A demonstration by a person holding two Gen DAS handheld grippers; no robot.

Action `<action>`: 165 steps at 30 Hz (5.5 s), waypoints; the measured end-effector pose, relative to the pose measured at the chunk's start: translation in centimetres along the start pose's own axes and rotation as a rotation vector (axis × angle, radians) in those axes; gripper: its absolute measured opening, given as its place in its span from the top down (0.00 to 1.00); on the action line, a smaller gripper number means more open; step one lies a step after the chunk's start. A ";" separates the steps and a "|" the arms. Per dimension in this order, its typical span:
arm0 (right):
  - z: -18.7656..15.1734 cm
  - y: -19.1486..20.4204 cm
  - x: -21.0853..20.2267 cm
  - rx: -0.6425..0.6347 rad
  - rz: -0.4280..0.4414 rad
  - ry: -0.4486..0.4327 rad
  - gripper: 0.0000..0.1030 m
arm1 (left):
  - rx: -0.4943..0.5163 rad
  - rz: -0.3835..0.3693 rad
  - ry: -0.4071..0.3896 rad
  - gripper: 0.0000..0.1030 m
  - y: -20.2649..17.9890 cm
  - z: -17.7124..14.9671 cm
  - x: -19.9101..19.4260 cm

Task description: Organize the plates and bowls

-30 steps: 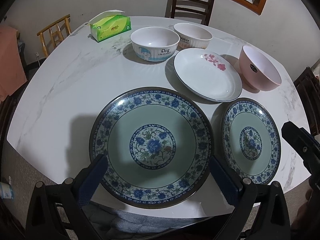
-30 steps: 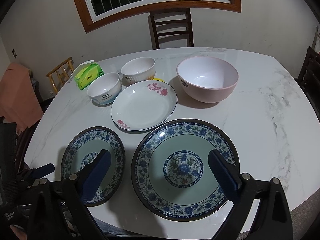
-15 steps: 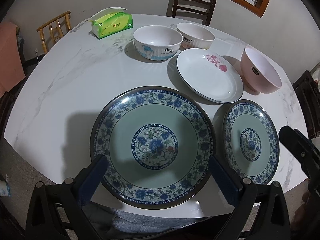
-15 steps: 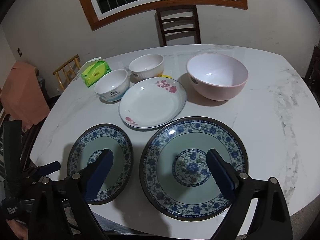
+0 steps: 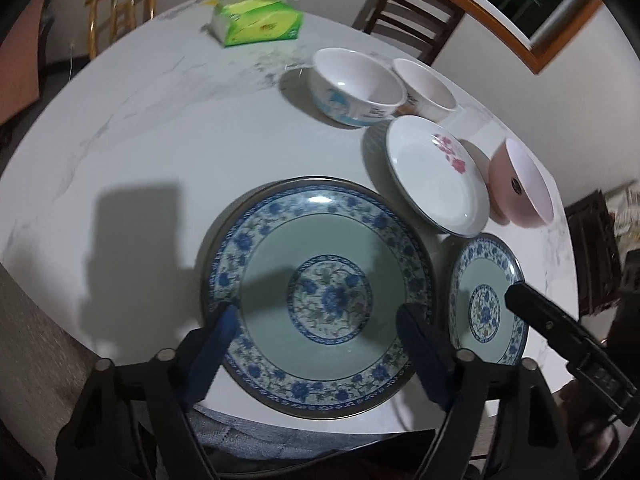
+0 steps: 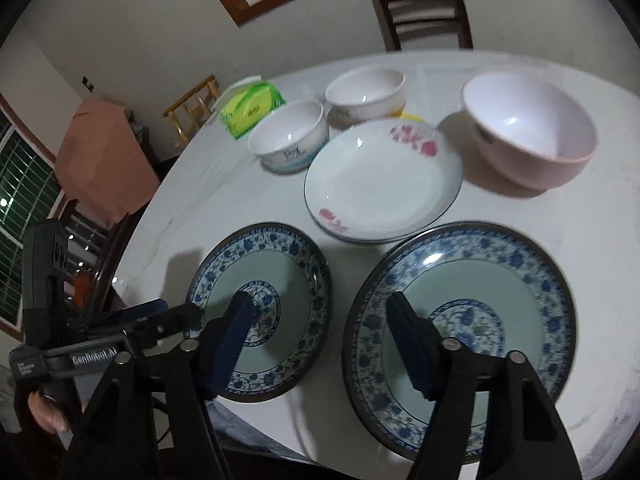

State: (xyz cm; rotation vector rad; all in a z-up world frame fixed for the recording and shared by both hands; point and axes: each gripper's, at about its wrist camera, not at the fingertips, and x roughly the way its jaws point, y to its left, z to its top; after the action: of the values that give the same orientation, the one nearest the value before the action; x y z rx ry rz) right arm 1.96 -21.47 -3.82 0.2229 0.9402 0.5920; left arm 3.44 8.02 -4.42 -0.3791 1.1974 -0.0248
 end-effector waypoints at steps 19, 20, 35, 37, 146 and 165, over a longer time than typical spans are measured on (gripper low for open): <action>2.7 -0.5 7.3 0.023 0.082 0.179 0.64 | -0.241 -0.077 0.058 0.37 7.5 0.5 1.1; 2.9 -0.4 7.7 0.014 0.083 0.190 0.64 | -0.248 -0.080 0.062 0.39 7.6 0.4 1.3; 4.1 -0.3 11.4 -0.002 0.071 0.269 0.76 | -0.280 -0.113 0.115 0.59 8.6 -0.2 3.5; 4.2 -0.4 11.7 -0.001 0.069 0.276 0.77 | -0.275 -0.115 0.118 0.65 8.6 -0.1 3.7; -5.8 -17.4 -4.9 0.388 0.047 -0.101 0.66 | 0.079 -0.325 0.124 0.77 -9.6 -0.6 7.6; -6.3 -20.9 -3.4 0.464 0.065 -0.069 0.72 | -0.026 -0.316 0.195 0.77 -9.2 -0.3 9.5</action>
State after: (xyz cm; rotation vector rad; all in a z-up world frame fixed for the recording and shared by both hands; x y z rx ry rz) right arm 3.20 -41.01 -14.05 0.6867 0.9973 0.4156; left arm 8.38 -2.71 -10.33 -0.5970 1.3197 -0.3262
